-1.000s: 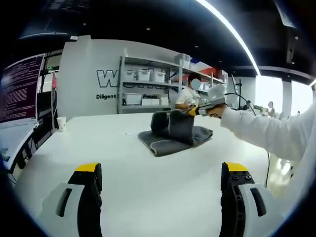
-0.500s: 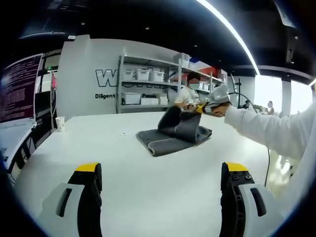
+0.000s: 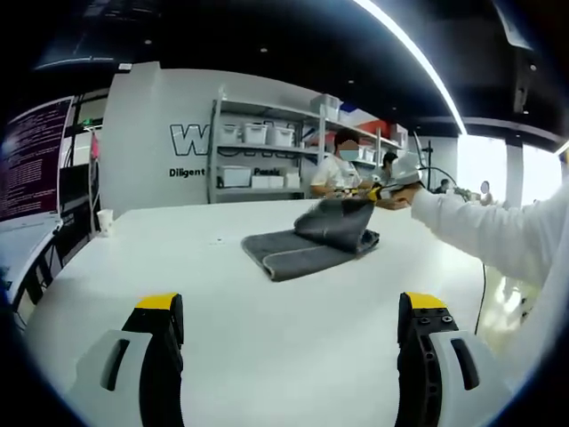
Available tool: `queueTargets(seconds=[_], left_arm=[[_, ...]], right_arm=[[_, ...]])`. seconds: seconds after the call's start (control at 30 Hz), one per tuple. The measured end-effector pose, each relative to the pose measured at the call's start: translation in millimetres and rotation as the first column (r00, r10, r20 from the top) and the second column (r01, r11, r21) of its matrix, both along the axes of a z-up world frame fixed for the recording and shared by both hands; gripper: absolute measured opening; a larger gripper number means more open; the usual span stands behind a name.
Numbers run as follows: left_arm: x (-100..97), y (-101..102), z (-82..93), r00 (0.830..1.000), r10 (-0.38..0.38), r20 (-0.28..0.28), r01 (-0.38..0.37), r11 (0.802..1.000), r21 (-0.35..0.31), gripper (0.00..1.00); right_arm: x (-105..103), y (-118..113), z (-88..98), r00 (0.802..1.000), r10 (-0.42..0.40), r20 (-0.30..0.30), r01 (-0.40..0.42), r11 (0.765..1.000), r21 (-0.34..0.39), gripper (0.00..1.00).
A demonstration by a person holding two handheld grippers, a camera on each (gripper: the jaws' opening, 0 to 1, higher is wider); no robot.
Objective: Open the folded towel by lifting each exposed corner and separating the folded layers until the towel lies flat within the target outline without major curled edges
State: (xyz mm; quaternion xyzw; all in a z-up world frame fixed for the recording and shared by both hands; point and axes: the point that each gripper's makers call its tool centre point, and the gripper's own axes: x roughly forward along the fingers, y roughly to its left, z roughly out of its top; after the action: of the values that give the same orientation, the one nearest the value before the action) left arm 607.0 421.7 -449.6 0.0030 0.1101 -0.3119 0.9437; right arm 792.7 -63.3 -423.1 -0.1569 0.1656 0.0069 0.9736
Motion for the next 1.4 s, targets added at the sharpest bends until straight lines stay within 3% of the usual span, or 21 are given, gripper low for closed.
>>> queueTargets(seconds=[0.67,1.1,1.4], left_arm=[[1.5,0,-1.6,1.000,0.001,-0.004,-0.001,1.000,0.000,1.00],[4.1,-4,-4.3,1.000,-0.008,-0.010,0.008,1.000,-0.003,1.00],[4.4,-4,-6.2,1.000,-0.008,-0.013,0.008,1.000,-0.008,1.00]], right_arm=[[-37,-87,-13.5,0.987,-0.158,-0.041,0.156,0.987,-0.048,0.00],[-72,-141,-28.4,0.962,-0.265,-0.069,0.261,0.963,-0.062,0.00],[-102,-177,-39.0,0.932,-0.354,-0.083,0.349,0.935,-0.064,0.00]])
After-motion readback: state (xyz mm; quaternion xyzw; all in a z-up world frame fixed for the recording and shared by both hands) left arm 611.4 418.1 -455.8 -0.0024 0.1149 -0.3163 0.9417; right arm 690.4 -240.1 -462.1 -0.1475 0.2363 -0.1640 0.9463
